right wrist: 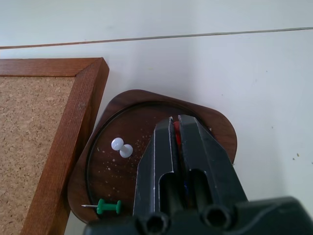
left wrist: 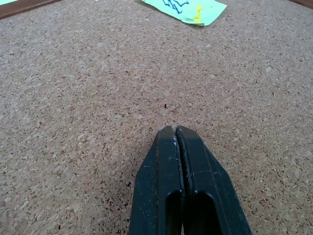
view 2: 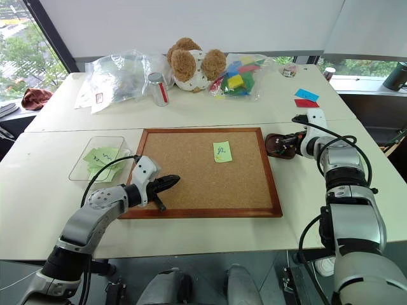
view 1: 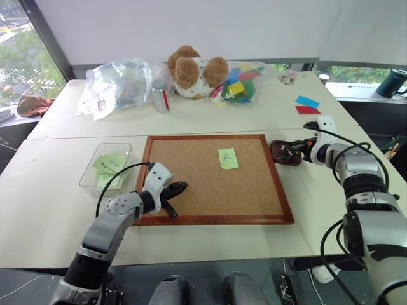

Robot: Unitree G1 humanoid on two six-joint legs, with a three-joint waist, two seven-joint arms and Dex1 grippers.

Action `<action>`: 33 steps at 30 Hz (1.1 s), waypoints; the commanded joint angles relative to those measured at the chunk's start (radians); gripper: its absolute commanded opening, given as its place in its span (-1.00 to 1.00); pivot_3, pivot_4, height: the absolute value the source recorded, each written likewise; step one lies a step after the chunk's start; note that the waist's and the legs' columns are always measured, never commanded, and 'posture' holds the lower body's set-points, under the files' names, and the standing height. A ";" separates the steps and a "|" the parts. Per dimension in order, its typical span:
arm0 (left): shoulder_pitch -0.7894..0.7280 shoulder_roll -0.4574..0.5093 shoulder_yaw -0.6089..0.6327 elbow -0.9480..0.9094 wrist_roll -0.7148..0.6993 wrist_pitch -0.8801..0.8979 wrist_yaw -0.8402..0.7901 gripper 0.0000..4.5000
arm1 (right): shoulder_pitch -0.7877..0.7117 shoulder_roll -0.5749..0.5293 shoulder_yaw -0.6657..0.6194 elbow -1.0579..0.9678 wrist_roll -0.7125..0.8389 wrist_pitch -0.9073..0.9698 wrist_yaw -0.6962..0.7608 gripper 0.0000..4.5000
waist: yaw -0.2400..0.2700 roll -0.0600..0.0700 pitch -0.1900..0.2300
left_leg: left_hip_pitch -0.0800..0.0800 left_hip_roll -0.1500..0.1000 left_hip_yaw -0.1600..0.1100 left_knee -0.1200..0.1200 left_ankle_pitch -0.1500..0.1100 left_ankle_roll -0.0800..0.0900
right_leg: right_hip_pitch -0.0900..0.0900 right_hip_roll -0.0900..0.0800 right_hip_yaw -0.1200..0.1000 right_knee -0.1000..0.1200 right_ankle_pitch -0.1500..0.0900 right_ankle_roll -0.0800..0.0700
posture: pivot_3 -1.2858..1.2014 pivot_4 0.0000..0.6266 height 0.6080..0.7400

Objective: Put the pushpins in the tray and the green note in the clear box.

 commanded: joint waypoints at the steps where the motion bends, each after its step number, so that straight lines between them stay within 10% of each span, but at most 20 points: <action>1: 0.039 0.014 -0.019 0.031 0.023 0.026 0.000 -1.00 | -0.032 0.000 -0.019 -0.010 -0.001 -0.014 0.001 -0.17 | 0.000 0.000 0.000 | 0.000 0.000 0.000 0.000 0.000 0.000 | 0.000 0.000 0.000 0.000 0.000 0.000 | 0.03 -0.52 1.00; 4: 0.043 0.013 -0.020 0.030 0.023 0.026 0.001 -1.00 | -0.038 -0.003 -0.027 -0.019 0.005 -0.004 -0.003 0.50 | -0.001 0.000 0.000 | 0.000 0.000 0.000 0.000 0.000 0.000 | 0.000 0.000 0.000 0.000 0.000 0.000 | 0.03 -0.52 1.00; 17: 0.043 0.009 -0.021 0.033 0.027 0.022 0.000 -1.00 | -0.032 -0.035 -0.035 -0.207 0.022 0.098 0.053 0.50 | -0.002 0.000 0.000 | 0.000 0.000 0.000 0.000 0.000 0.000 | 0.000 0.000 0.000 0.000 0.000 0.000 | 0.03 -0.52 1.00; 33: 0.027 0.010 -0.012 0.041 0.025 0.011 -0.004 -1.00 | 0.255 0.099 0.160 -1.010 0.157 0.376 0.174 0.50 | 0.001 0.000 0.000 | 0.000 0.000 -0.001 -0.001 0.000 0.000 | 0.000 0.000 0.000 0.000 0.000 0.000 | 0.03 -0.52 1.00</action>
